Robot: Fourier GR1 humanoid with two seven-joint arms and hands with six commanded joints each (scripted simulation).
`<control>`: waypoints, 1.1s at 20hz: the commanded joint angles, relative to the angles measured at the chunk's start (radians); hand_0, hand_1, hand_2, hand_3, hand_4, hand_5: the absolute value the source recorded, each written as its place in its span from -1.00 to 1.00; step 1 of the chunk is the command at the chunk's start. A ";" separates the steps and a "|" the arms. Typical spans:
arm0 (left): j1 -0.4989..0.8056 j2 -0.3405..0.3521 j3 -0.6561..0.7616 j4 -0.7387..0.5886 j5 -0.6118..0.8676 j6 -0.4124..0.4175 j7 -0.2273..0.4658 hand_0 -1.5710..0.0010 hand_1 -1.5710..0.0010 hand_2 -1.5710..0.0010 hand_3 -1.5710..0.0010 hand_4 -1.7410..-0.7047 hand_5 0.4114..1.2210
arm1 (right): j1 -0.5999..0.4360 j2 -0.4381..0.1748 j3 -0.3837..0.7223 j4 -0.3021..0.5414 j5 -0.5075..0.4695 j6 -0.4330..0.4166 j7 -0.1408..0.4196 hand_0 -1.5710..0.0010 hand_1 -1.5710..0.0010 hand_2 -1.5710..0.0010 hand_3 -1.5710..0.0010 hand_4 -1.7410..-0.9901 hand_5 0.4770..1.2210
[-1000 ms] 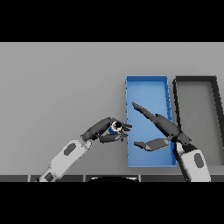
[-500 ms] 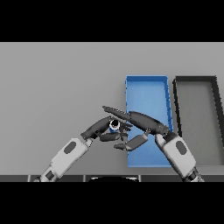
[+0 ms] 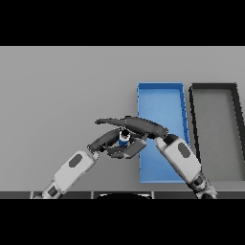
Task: Pick up the blue pipe and place it into the blue bin.
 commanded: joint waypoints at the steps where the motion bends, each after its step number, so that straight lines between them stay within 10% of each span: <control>1: -0.013 0.005 -0.020 0.009 -0.053 0.028 0.048 -0.57 -0.43 -0.39 -0.17 -0.75 1.00 | -0.007 0.004 0.007 0.014 0.009 0.008 0.007 0.64 0.60 0.58 0.71 0.04 -0.86; 3: -0.017 0.018 -0.030 -0.009 -0.104 0.059 0.065 -0.12 -0.06 -0.01 0.15 -0.75 1.00 | -0.030 0.011 0.009 0.021 -0.010 0.022 -0.001 0.11 0.09 0.09 0.28 -0.23 -0.80; 7: 0.019 -0.009 -0.011 -0.020 -0.039 0.046 0.013 -0.56 -0.54 -0.53 0.33 -0.90 0.95 | -0.019 0.028 0.023 0.017 -0.086 0.001 0.050 -0.54 -0.55 -0.55 -0.40 -0.34 -0.39; 11: 0.004 -0.016 0.004 -0.006 -0.010 0.035 0.018 -0.82 -0.81 -0.81 0.25 -0.96 0.98 | 0.002 0.033 0.022 0.014 -0.015 -0.016 -0.035 -0.81 -0.82 -0.82 -0.75 -0.24 0.43; 16: -0.018 0.013 -0.024 -0.004 -0.029 0.047 -0.003 -0.91 -0.73 -0.94 0.36 -0.99 0.99 | 0.031 0.061 0.026 -0.008 0.027 0.015 -0.069 -0.94 -0.94 -0.94 -0.92 -0.29 0.81; 18: -0.033 0.026 -0.029 0.006 -0.032 0.031 -0.001 -0.79 -0.51 -0.58 0.34 -0.62 1.00 | 0.031 0.079 0.016 -0.010 0.019 0.019 -0.045 -0.96 -0.96 -0.96 -0.95 -0.30 0.88; 22: -0.035 0.044 -0.027 0.013 -0.057 -0.041 0.003 0.20 0.35 0.33 0.73 0.09 0.98 | 0.043 0.099 0.005 -0.025 0.044 0.043 -0.027 -0.98 -0.98 -0.98 -0.98 -0.31 0.95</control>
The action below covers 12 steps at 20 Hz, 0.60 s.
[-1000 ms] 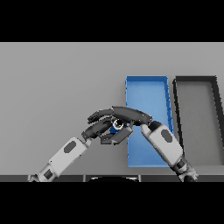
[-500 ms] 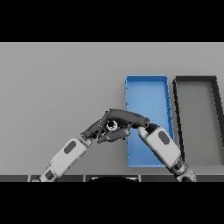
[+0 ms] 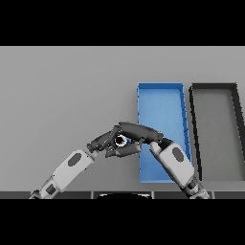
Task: Pick up the blue pipe and place it into the blue bin.
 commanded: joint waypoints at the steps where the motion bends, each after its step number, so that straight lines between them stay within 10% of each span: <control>1: 0.001 0.002 0.002 -0.002 -0.011 -0.009 0.009 0.36 0.48 0.47 0.78 0.22 0.91 | 0.006 0.011 0.001 -0.012 -0.006 -0.002 0.015 -0.99 -0.99 -0.99 -0.98 -0.31 0.96; 6: 0.003 -0.008 0.016 0.010 -0.068 0.027 0.040 0.79 0.83 0.83 0.93 0.66 0.06 | 0.015 0.053 -0.025 -0.017 -0.010 0.011 0.027 -1.00 -1.00 -1.00 -0.99 -0.32 0.99; 12: 0.019 -0.013 0.025 0.018 -0.049 0.044 0.048 0.95 0.96 0.95 0.98 0.74 -0.44 | 0.020 0.070 -0.053 -0.014 0.030 0.034 0.018 -1.00 -1.00 -1.00 -1.00 -0.32 1.00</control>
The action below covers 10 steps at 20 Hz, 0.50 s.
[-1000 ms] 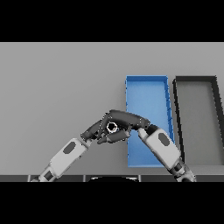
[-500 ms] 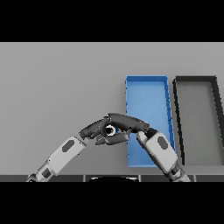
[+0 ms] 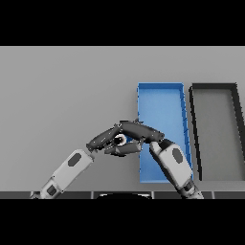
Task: Pick up the blue pipe and place it into the blue bin.
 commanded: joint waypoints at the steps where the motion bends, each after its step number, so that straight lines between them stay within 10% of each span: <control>1: 0.012 0.008 -0.001 -0.009 0.008 0.002 0.038 0.96 0.96 0.96 0.99 0.71 -0.48 | 0.000 0.006 -0.005 0.001 -0.005 0.000 0.000 -1.00 -1.00 -1.00 -1.00 -0.33 1.00; 3: 0.030 0.008 -0.004 -0.021 0.020 0.010 0.091 0.97 0.98 0.98 0.99 0.68 -0.50 | 0.010 0.016 -0.013 0.001 -0.007 0.001 -0.013 -1.00 -1.00 -1.00 -1.00 -0.33 1.00; 10: 0.030 0.018 -0.008 -0.027 0.013 0.011 0.098 0.99 1.00 1.00 1.00 0.69 -0.71 | -0.110 0.028 -0.092 -0.001 -0.414 -0.169 0.226 -1.00 -1.00 -1.00 -1.00 -0.34 1.00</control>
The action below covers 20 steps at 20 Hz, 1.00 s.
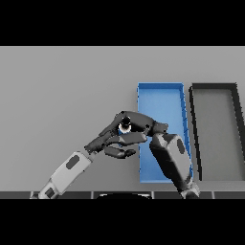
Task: Pick up the blue pipe and place it into the blue bin.
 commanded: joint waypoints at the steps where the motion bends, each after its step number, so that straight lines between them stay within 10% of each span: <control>1: -0.007 0.005 0.007 -0.001 0.007 -0.003 0.010 1.00 1.00 1.00 1.00 0.69 -0.73 | -0.023 -0.020 0.001 -0.013 -0.030 -0.034 0.001 -1.00 -1.00 -1.00 -1.00 -0.34 1.00; 11: 0.015 0.011 -0.009 -0.030 -0.002 0.002 0.022 1.00 1.00 1.00 1.00 0.70 -0.82 | -0.420 -0.208 -0.192 0.184 -0.061 -0.204 -0.109 -1.00 -1.00 -1.00 -1.00 -0.35 1.00; 20: 0.018 0.036 0.007 -0.045 -0.010 0.018 0.043 1.00 1.00 1.00 1.00 0.76 -0.87 | -0.337 -0.338 -0.351 0.469 0.121 -0.211 -0.090 -1.00 -1.00 -1.00 -1.00 -0.35 1.00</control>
